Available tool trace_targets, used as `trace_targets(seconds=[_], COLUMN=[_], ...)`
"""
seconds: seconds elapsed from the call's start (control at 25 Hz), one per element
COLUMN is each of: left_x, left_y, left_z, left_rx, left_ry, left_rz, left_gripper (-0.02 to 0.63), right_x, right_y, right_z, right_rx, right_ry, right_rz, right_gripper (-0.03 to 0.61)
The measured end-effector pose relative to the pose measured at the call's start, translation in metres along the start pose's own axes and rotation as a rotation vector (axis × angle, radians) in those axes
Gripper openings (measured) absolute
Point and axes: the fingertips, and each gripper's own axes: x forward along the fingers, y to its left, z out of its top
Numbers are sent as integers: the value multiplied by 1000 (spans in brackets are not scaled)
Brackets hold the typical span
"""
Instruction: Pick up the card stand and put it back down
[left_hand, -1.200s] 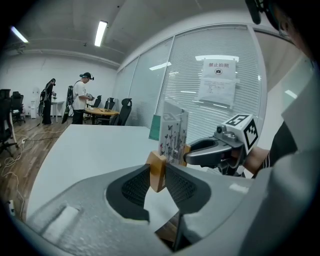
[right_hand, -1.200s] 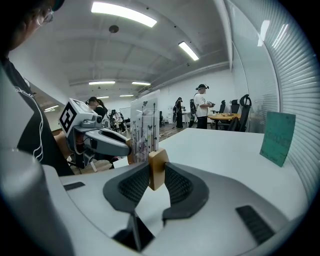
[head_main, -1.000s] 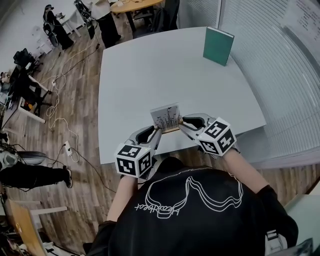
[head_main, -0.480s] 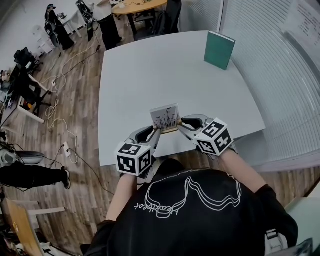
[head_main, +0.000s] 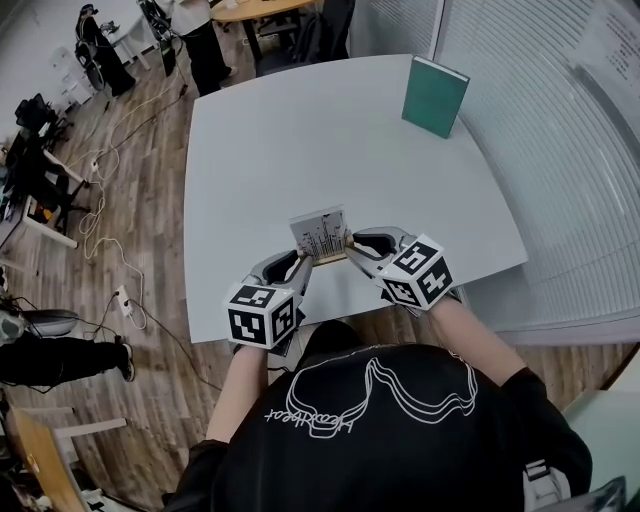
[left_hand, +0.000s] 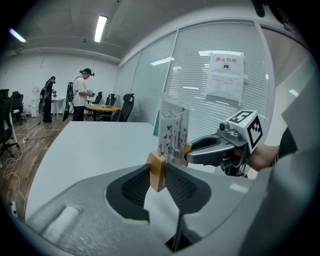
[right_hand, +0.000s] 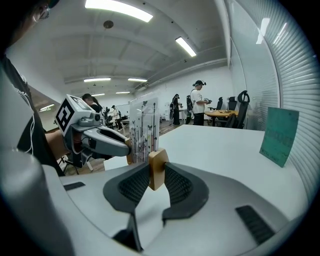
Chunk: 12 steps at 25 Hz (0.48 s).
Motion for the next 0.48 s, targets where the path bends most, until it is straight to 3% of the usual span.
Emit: trace_targets(seconds=[0.48], left_x=[63], left_y=[44], left_z=[-23], left_rx=[-24], left_ry=[43], left_rz=[-15], left_gripper=[100], right_x=[56], right_y=[-47], right_z=[-31], right_rx=[23], right_ry=[45], right_rz=[-25], right_gripper=[98])
